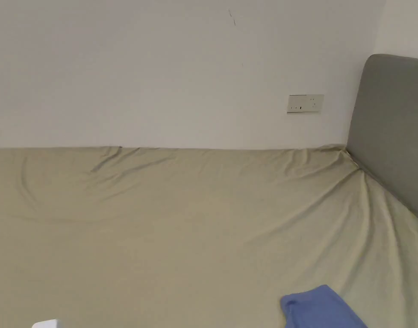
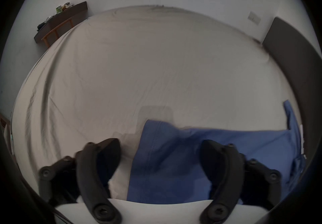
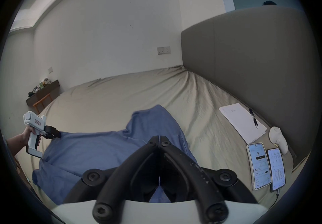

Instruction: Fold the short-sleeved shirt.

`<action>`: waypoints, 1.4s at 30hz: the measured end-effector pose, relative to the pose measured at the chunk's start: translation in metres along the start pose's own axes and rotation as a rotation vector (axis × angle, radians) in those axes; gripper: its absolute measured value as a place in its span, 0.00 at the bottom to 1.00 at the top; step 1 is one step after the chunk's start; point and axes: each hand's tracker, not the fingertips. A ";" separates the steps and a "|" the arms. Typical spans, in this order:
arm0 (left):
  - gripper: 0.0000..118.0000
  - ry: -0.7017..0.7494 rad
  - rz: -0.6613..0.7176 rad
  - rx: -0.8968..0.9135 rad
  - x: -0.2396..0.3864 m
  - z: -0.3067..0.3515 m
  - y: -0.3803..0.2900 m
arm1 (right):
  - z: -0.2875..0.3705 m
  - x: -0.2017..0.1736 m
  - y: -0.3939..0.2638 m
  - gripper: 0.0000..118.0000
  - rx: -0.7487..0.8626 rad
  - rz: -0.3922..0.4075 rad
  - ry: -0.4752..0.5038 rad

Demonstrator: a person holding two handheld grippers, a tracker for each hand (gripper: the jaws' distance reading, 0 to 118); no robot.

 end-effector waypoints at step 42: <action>0.03 -0.135 -0.043 0.263 -0.044 0.223 -0.132 | 0.020 0.080 0.056 0.03 -0.311 0.068 0.092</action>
